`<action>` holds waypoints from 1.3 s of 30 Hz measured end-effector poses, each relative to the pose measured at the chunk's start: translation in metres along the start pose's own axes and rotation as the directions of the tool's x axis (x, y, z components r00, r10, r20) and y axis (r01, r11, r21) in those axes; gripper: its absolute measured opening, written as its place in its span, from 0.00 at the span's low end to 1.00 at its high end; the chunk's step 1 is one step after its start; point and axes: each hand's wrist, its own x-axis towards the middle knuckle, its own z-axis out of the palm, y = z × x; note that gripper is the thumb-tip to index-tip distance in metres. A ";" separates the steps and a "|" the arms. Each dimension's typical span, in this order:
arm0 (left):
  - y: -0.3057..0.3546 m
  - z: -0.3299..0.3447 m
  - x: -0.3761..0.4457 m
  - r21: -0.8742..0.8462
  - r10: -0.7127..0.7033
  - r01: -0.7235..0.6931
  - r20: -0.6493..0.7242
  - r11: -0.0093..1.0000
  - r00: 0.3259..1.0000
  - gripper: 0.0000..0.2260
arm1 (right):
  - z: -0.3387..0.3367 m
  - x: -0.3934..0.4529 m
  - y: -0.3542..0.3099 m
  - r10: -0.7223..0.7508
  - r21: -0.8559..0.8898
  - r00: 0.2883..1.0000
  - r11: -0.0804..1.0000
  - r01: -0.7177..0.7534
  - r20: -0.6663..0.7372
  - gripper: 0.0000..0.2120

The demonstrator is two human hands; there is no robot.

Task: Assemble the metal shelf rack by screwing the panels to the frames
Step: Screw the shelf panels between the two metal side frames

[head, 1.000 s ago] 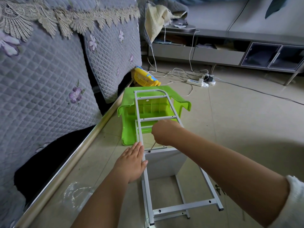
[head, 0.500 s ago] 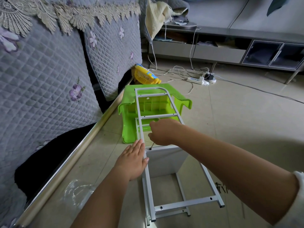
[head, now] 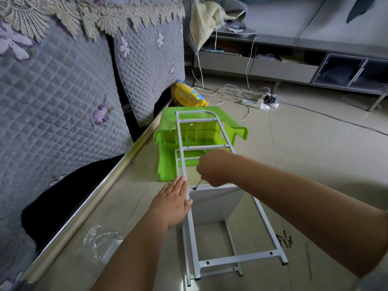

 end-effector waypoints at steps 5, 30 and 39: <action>-0.001 0.005 0.002 -0.026 -0.007 0.007 -0.018 1.000 1.000 0.27 | -0.009 0.015 -0.003 0.026 0.102 0.999 0.994 -0.029 0.034 0.13; -0.006 0.012 0.008 -0.077 0.026 -0.030 -0.056 0.997 0.998 0.27 | -0.022 0.033 -0.011 0.063 -0.035 0.978 0.998 -0.057 0.199 0.13; -0.005 0.016 0.006 -0.116 0.029 -0.035 -0.049 0.993 0.998 0.27 | -0.010 0.026 0.003 0.217 0.466 0.863 0.768 -0.439 0.455 0.12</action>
